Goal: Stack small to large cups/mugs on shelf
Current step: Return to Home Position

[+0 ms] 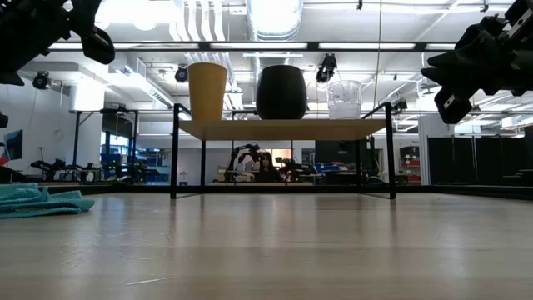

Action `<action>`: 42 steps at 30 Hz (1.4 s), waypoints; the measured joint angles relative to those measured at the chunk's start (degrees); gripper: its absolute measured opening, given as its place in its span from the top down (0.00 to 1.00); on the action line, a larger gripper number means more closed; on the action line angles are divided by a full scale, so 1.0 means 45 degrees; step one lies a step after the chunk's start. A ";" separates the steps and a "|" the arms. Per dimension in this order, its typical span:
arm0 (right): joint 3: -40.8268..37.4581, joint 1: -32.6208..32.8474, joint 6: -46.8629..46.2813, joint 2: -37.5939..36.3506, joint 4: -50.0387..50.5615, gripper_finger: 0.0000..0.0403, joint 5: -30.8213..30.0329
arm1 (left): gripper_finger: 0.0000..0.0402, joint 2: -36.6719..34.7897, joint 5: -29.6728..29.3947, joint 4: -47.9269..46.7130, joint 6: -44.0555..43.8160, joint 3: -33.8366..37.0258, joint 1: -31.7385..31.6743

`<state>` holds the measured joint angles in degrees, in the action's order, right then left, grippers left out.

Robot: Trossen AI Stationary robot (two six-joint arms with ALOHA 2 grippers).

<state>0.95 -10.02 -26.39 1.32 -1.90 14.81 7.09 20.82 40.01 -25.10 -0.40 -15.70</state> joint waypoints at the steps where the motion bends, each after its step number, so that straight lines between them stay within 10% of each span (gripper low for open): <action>1: 0.0000 0.0000 0.0000 0.0000 0.0003 0.82 0.0000 | 0.84 0.0000 0.0000 -0.0005 0.0004 0.0000 0.0000; 42: 0.0000 0.0000 0.0000 0.0000 0.0002 0.81 0.0000 | 0.84 0.0000 -0.0002 -0.0003 0.0004 0.0000 0.0003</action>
<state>0.95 -10.02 -26.39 1.32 -1.89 14.81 7.09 20.81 40.00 -25.08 -0.40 -15.69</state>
